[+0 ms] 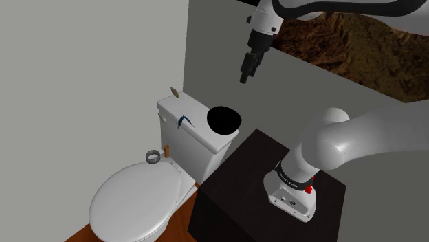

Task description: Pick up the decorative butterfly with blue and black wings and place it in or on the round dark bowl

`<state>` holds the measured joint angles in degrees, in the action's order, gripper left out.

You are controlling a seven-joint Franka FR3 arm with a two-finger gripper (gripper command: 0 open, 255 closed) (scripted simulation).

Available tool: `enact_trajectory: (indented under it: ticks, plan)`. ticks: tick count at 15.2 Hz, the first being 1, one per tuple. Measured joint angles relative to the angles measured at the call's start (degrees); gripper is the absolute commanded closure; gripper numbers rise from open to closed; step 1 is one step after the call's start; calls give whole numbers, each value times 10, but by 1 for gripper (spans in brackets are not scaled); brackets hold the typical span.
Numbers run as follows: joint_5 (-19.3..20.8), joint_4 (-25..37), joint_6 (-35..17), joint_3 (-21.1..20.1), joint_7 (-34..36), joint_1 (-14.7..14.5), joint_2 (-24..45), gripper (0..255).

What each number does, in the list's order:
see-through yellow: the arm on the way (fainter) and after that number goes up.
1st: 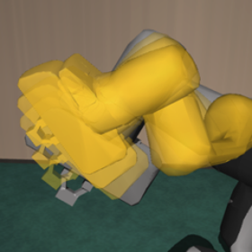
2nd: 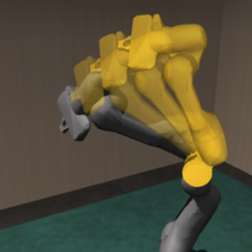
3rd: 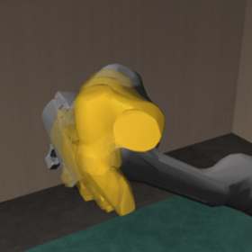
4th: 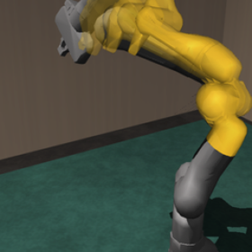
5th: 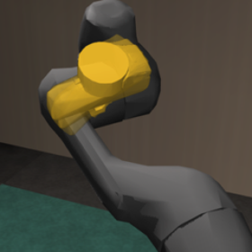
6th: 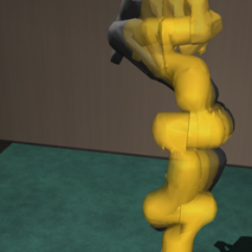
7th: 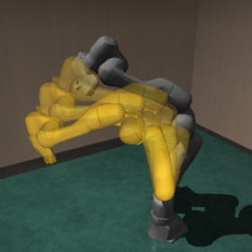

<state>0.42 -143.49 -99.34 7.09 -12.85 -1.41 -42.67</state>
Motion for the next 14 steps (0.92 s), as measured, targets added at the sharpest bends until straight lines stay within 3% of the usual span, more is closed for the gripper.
enact_trajectory:
  ticks: [8,14]
  plan:
    - [-16,-24,-165,124,-188,-26,116,0]
    - [-105,15,-261,220,-367,-81,257,0]
